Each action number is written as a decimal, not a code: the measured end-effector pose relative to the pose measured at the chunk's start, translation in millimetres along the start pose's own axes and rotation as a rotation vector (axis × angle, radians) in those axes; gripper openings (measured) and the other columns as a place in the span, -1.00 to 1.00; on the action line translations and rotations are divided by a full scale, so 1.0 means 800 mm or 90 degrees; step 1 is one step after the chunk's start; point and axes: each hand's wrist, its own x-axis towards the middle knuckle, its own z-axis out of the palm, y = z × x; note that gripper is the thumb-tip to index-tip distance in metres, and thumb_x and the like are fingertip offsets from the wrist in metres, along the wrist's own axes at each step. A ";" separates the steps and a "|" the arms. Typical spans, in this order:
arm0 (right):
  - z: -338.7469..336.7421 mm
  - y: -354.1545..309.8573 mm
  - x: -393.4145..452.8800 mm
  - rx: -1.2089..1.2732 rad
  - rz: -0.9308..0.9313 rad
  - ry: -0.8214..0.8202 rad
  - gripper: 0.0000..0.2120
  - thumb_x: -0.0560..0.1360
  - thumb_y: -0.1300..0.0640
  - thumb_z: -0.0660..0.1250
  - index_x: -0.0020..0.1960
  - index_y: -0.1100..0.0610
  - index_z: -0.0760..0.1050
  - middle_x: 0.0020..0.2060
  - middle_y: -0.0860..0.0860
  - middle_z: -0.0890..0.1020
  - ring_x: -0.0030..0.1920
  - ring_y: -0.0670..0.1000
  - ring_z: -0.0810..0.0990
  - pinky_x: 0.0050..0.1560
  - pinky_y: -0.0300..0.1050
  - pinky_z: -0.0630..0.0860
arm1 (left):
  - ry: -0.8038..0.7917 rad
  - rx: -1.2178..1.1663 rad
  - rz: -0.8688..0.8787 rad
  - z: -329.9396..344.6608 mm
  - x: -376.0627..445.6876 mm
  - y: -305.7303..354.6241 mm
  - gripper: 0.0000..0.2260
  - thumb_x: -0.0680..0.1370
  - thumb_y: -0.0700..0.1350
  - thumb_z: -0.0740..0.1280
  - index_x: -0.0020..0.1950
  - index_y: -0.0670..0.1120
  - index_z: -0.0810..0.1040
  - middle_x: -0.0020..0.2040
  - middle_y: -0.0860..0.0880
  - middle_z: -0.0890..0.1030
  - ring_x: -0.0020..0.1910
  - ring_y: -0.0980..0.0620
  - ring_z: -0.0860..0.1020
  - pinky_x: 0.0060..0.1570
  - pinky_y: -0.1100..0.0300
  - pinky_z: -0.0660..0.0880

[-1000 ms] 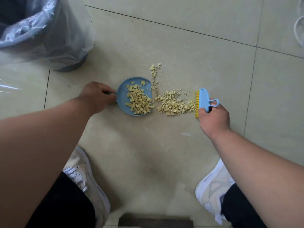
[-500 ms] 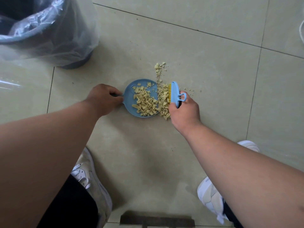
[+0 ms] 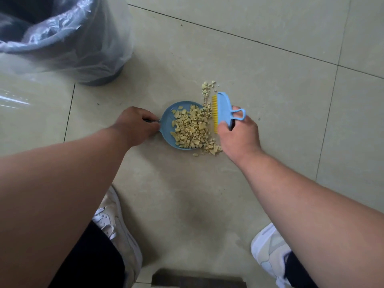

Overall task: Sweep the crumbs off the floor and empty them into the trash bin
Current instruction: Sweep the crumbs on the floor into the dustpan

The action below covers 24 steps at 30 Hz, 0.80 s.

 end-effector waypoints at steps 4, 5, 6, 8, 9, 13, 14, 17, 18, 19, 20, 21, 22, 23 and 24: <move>-0.023 0.022 0.032 -0.060 0.040 0.068 -0.80 0.54 0.18 0.29 0.13 0.15 0.58 -0.14 0.06 0.63 -0.16 0.09 0.57 -0.16 -0.26 0.36 | 0.031 -0.039 -0.016 -0.006 -0.002 -0.005 -0.97 0.51 -0.07 0.56 -0.08 0.01 0.81 -0.08 -0.13 0.75 -0.19 0.02 0.59 -0.18 0.15 0.54; -0.027 0.027 0.040 -0.063 0.051 0.076 -0.81 0.53 0.18 0.29 0.11 0.15 0.57 -0.12 0.08 0.64 -0.13 0.12 0.59 -0.12 -0.22 0.39 | 0.041 -0.048 -0.017 -0.008 -0.002 -0.006 -0.98 0.52 -0.07 0.56 -0.09 0.01 0.80 -0.11 -0.12 0.74 -0.20 0.02 0.58 -0.20 0.16 0.53; -0.030 0.030 0.048 -0.066 0.059 0.079 -0.82 0.52 0.18 0.28 0.08 0.16 0.57 -0.11 0.11 0.65 -0.11 0.15 0.60 -0.10 -0.19 0.43 | 0.048 -0.054 -0.016 -0.011 -0.002 -0.006 -0.96 0.52 -0.07 0.56 -0.12 0.04 0.79 -0.15 -0.09 0.73 -0.21 0.03 0.58 -0.23 0.18 0.52; -0.034 0.033 0.061 -0.079 0.074 0.070 -0.86 0.51 0.18 0.27 0.01 0.19 0.55 -0.11 0.14 0.65 -0.12 0.18 0.60 -0.12 -0.16 0.43 | 0.059 -0.060 -0.016 -0.017 -0.001 -0.006 -0.89 0.53 -0.07 0.56 -0.18 0.11 0.75 -0.18 -0.01 0.71 -0.24 0.06 0.57 -0.27 0.22 0.50; -0.035 0.031 0.066 -0.090 0.079 0.060 -0.89 0.51 0.17 0.27 -0.03 0.19 0.53 -0.12 0.14 0.63 -0.13 0.18 0.59 -0.14 -0.16 0.40 | 0.067 -0.062 -0.019 -0.021 0.001 -0.007 -0.89 0.52 -0.06 0.56 -0.19 0.12 0.74 -0.17 0.01 0.72 -0.24 0.07 0.58 -0.26 0.23 0.51; -0.030 0.018 0.087 -0.137 0.042 0.031 -0.93 0.54 0.16 0.25 -0.04 0.12 0.50 -0.12 0.07 0.54 -0.13 0.11 0.50 -0.14 -0.21 0.29 | 0.087 -0.067 -0.023 -0.029 0.006 -0.006 -0.93 0.52 -0.05 0.57 -0.14 0.11 0.74 -0.12 0.01 0.73 -0.19 0.06 0.61 -0.21 0.21 0.55; -0.027 0.013 0.093 -0.144 0.024 0.024 -0.88 0.55 0.16 0.24 0.00 0.13 0.53 -0.10 0.05 0.52 -0.12 0.09 0.47 -0.14 -0.23 0.26 | 0.089 -0.066 -0.022 -0.029 0.006 -0.005 -0.93 0.52 -0.05 0.57 -0.13 0.11 0.74 -0.13 0.01 0.73 -0.20 0.06 0.60 -0.22 0.21 0.54; -0.020 -0.004 0.111 -0.156 -0.029 -0.001 -0.81 0.59 0.16 0.23 0.11 0.16 0.59 -0.06 0.03 0.49 -0.10 0.05 0.42 -0.15 -0.24 0.22 | 0.095 -0.063 -0.019 -0.028 0.007 -0.005 -0.91 0.52 -0.05 0.57 -0.16 0.13 0.73 -0.16 0.02 0.72 -0.25 0.07 0.59 -0.25 0.22 0.52; -0.017 -0.010 0.114 -0.158 -0.047 -0.012 -0.80 0.60 0.16 0.23 0.12 0.16 0.59 -0.06 0.03 0.48 -0.10 0.05 0.42 -0.14 -0.24 0.23 | 0.095 -0.063 -0.019 -0.029 0.007 -0.006 -0.89 0.52 -0.05 0.57 -0.18 0.14 0.72 -0.17 0.03 0.71 -0.25 0.08 0.58 -0.26 0.22 0.52; -0.015 -0.014 0.116 -0.156 -0.064 -0.027 -0.81 0.61 0.16 0.23 0.11 0.15 0.60 -0.05 0.02 0.48 -0.09 0.05 0.43 -0.13 -0.23 0.25 | 0.094 -0.063 -0.017 -0.029 0.008 -0.007 -0.87 0.52 -0.05 0.57 -0.19 0.15 0.72 -0.18 0.04 0.71 -0.26 0.08 0.58 -0.26 0.23 0.52; -0.013 -0.016 0.116 -0.152 -0.083 -0.046 -0.82 0.63 0.16 0.23 0.08 0.13 0.60 -0.06 0.01 0.47 -0.10 0.05 0.44 -0.16 -0.23 0.27 | 0.092 -0.063 -0.016 -0.029 0.008 -0.008 -0.86 0.52 -0.05 0.57 -0.19 0.15 0.71 -0.18 0.04 0.70 -0.26 0.08 0.58 -0.26 0.23 0.52; -0.011 -0.017 0.113 -0.145 -0.103 -0.067 -0.84 0.63 0.16 0.23 0.03 0.08 0.60 -0.09 0.00 0.46 -0.11 0.04 0.44 -0.22 -0.22 0.28 | 0.089 -0.063 -0.014 -0.029 0.009 -0.009 -0.87 0.53 -0.06 0.57 -0.19 0.14 0.72 -0.18 0.04 0.70 -0.25 0.08 0.58 -0.26 0.23 0.52; -0.009 -0.017 0.109 -0.137 -0.128 -0.087 -0.83 0.64 0.17 0.24 -0.01 0.02 0.60 -0.13 -0.02 0.44 -0.12 0.05 0.44 -0.28 -0.27 0.27 | 0.088 -0.063 -0.012 -0.028 0.009 -0.010 -0.88 0.53 -0.06 0.57 -0.17 0.14 0.72 -0.18 0.03 0.70 -0.25 0.08 0.58 -0.26 0.23 0.52; -0.007 -0.014 0.103 -0.129 -0.151 -0.105 -0.80 0.63 0.19 0.25 0.00 -0.01 0.63 -0.17 -0.03 0.42 -0.11 0.05 0.44 -0.28 -0.30 0.27 | 0.088 -0.064 -0.012 -0.028 0.009 -0.011 -0.90 0.52 -0.06 0.57 -0.15 0.12 0.74 -0.18 0.03 0.70 -0.25 0.08 0.58 -0.27 0.23 0.51; -0.005 -0.009 0.097 -0.122 -0.168 -0.121 -0.77 0.63 0.20 0.27 0.09 -0.03 0.67 -0.17 -0.03 0.42 -0.09 0.06 0.45 -0.23 -0.27 0.30 | 0.088 -0.066 -0.013 -0.029 0.010 -0.012 -0.93 0.52 -0.06 0.57 -0.12 0.11 0.75 -0.17 0.04 0.71 -0.25 0.09 0.58 -0.27 0.24 0.50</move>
